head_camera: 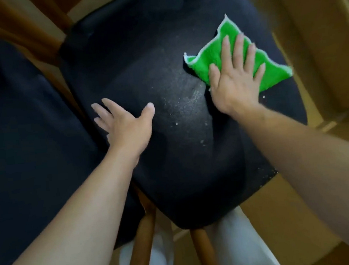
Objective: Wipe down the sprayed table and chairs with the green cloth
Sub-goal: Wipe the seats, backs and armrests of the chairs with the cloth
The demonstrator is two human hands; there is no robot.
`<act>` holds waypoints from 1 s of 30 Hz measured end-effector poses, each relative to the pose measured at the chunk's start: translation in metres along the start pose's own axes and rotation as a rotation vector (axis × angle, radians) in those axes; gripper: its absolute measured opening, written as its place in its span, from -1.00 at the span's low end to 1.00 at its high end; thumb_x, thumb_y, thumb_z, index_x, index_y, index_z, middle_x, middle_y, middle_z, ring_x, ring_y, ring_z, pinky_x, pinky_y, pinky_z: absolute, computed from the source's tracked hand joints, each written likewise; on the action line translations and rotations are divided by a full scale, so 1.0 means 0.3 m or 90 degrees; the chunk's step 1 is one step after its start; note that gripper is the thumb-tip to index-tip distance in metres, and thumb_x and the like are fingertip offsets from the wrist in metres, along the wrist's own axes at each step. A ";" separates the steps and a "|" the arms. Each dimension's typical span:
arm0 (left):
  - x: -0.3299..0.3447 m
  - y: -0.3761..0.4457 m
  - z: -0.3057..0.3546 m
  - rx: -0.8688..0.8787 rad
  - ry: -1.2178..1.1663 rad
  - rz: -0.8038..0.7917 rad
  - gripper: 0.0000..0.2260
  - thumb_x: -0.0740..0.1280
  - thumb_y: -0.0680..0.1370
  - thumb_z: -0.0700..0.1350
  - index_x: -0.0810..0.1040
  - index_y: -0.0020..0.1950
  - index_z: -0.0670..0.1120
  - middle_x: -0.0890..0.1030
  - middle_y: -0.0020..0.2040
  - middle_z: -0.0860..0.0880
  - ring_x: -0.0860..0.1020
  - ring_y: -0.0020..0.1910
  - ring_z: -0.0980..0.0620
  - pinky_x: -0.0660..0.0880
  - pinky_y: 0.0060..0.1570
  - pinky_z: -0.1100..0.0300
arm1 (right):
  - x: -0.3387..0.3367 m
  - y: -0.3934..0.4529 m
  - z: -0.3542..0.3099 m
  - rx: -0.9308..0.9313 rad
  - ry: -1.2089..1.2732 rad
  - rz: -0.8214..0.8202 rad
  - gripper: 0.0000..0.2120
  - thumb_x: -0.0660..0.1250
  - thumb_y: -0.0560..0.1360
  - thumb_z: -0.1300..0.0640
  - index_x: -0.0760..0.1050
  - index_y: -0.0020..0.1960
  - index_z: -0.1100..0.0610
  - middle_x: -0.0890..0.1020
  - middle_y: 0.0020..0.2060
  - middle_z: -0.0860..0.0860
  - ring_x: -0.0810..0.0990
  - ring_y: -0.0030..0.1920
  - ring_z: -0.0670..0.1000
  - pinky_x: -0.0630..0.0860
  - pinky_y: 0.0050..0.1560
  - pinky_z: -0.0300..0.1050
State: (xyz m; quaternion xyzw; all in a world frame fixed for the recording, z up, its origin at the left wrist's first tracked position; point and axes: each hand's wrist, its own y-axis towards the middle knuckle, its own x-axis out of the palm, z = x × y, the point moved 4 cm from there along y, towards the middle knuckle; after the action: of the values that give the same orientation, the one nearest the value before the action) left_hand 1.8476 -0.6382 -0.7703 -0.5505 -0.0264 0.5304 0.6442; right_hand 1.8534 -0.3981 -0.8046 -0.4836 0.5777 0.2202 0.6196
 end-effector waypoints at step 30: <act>0.073 0.082 0.036 -0.193 0.128 -0.005 0.01 0.15 0.47 0.42 -0.56 0.42 -0.01 -0.56 0.44 -0.04 -0.42 0.47 -0.18 -0.29 0.41 -0.19 | 0.157 -0.575 -0.010 -0.320 -0.081 -0.140 -0.38 0.05 0.54 -0.19 0.08 0.56 -0.03 0.03 0.55 0.05 0.07 0.53 0.21 0.13 0.35 0.45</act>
State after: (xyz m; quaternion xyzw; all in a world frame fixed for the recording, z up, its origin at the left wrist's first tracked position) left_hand 1.8344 -0.6194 -0.7962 -0.6913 -0.0436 0.4599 0.5556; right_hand 2.0065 -0.4892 -0.7886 -0.6673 0.4091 0.3179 0.5350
